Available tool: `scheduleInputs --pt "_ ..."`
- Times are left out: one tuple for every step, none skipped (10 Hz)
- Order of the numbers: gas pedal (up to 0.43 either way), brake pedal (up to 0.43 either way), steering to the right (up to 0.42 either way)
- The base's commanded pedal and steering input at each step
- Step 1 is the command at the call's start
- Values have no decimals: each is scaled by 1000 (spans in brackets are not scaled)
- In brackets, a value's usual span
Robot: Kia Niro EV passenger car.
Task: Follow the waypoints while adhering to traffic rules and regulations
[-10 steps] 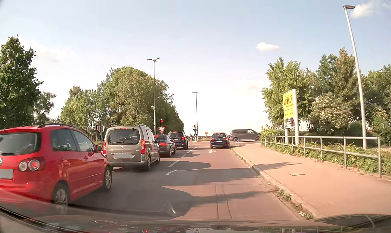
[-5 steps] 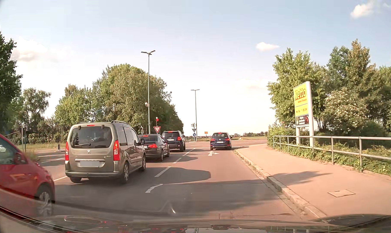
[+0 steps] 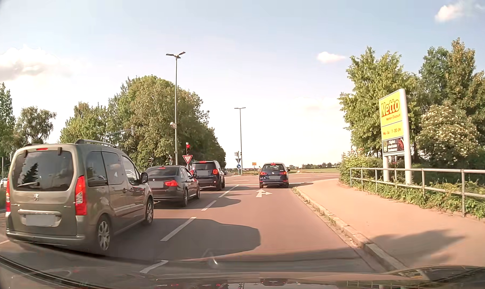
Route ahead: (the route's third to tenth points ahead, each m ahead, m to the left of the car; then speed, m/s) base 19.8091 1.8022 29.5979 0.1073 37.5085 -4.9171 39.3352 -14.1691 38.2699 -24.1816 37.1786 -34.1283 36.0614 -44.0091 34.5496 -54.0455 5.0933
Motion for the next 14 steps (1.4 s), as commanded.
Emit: scheduleInputs --pt "0 183 7" --pt "0 183 7" --pt "0 183 9" --pt "0 183 10" --pt "0 183 7" --pt "0 177 3" --pt "0 171 1" --pt "0 171 0" --pt "0 171 0" --pt "0 171 0" --pt "0 152 0" --pt "0 140 0" --pt "0 140 0" --pt "0 140 1"
